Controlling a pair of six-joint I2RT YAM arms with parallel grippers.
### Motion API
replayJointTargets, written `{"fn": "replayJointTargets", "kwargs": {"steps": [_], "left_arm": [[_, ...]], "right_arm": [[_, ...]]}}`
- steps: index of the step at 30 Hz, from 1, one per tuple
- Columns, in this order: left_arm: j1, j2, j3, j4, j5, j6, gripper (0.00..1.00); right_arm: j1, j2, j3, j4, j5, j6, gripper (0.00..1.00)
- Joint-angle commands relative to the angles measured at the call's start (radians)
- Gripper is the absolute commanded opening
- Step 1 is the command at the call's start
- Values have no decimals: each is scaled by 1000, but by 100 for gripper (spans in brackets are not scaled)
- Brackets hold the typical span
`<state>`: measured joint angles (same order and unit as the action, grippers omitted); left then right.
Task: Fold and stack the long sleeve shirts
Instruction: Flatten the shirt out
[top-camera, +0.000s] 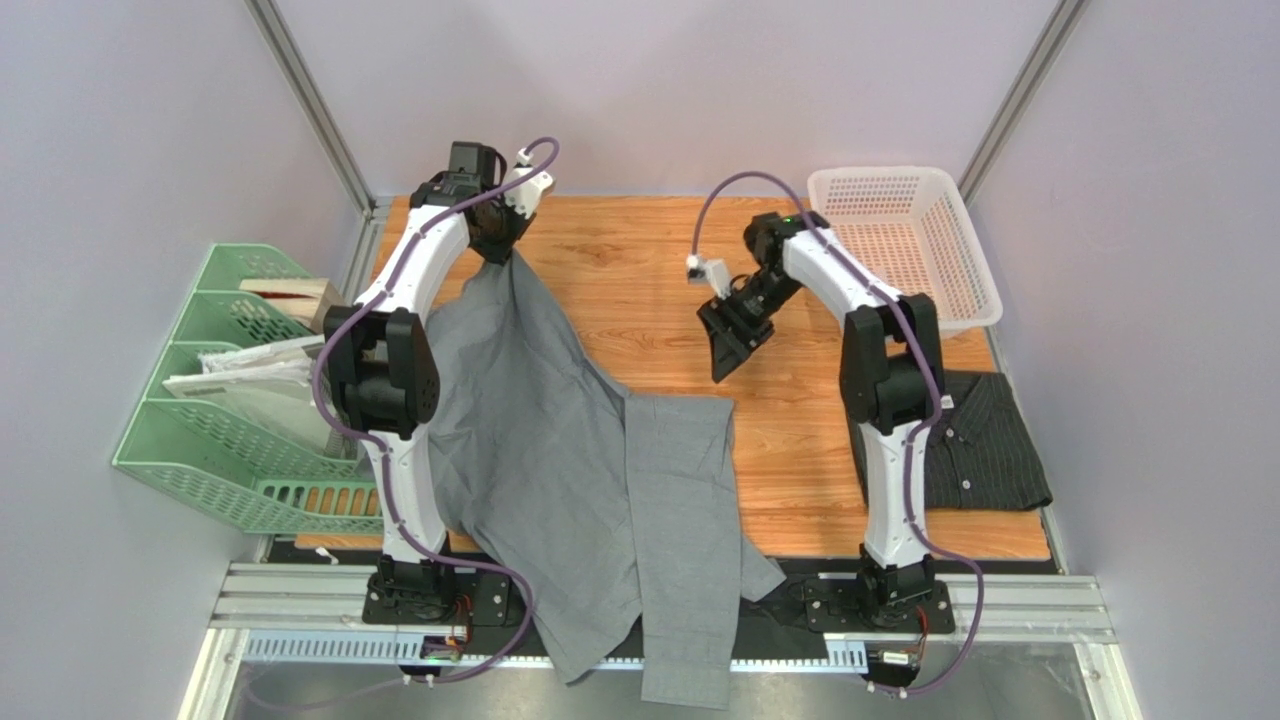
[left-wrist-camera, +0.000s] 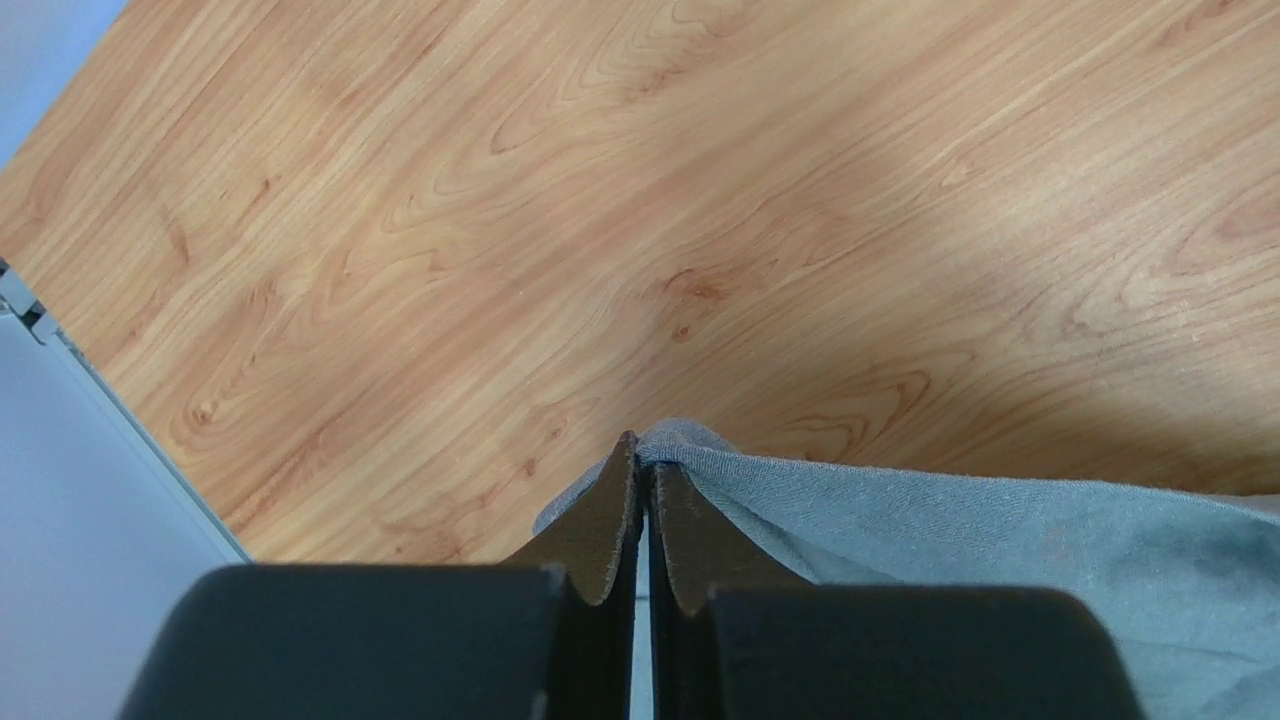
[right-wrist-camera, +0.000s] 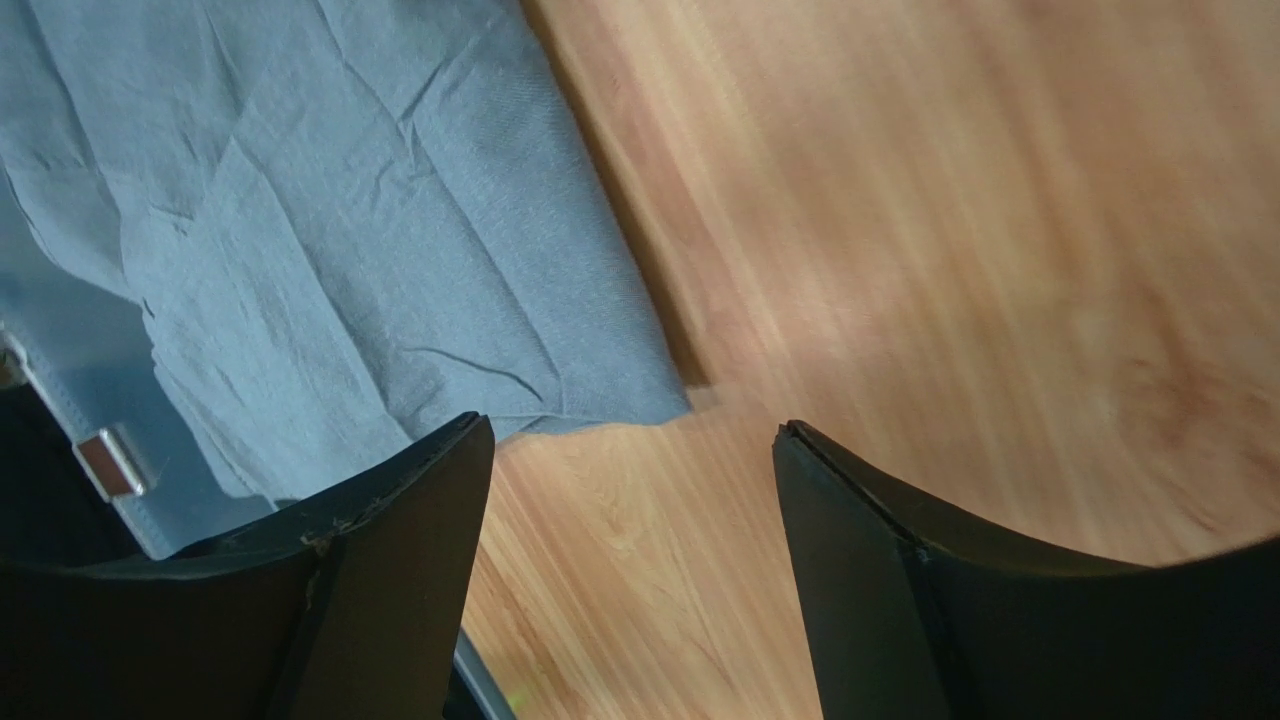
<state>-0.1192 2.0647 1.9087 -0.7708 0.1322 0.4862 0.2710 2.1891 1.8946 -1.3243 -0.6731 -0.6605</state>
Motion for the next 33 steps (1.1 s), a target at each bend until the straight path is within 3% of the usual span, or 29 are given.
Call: {"fn": "replayJointTargets", "kwargs": {"steps": [1, 6, 9, 13, 14, 17, 20, 23, 26, 27, 28, 31, 33], "left_arm": [[0, -34, 49, -16, 24, 18, 0], [0, -28, 47, -28, 24, 22, 0], [0, -26, 50, -31, 18, 25, 0], [0, -15, 64, -51, 23, 22, 0], [0, -15, 69, -59, 29, 19, 0], [0, -24, 95, -120, 96, -3, 0], [-16, -29, 104, -176, 116, -29, 0], [-20, 8, 142, -219, 87, -70, 0], [-20, 73, 197, -222, 31, -98, 0], [-20, 112, 229, -222, 0, -104, 0], [-19, 133, 246, -220, -9, -110, 0], [-7, 208, 305, -211, -69, -126, 0], [16, 241, 331, -191, -78, -133, 0]], "right_arm": [[74, 34, -64, -159, 88, -18, 75], [137, 73, -69, -128, 150, 10, 72], [154, 98, -83, -122, 178, 6, 60], [142, 121, -74, -151, 248, 2, 0], [116, 104, -66, -168, 256, 2, 0], [21, 63, 26, -214, 351, 10, 0], [-62, 89, 312, -222, 504, -4, 0], [-73, 220, 682, -202, 645, -27, 0], [-41, 239, 631, 59, 849, -57, 0], [-32, 229, 585, 259, 897, -63, 0], [-24, 221, 545, 336, 950, -67, 20], [5, 247, 599, 372, 946, -30, 63], [5, 227, 617, 324, 914, -5, 72]]}}
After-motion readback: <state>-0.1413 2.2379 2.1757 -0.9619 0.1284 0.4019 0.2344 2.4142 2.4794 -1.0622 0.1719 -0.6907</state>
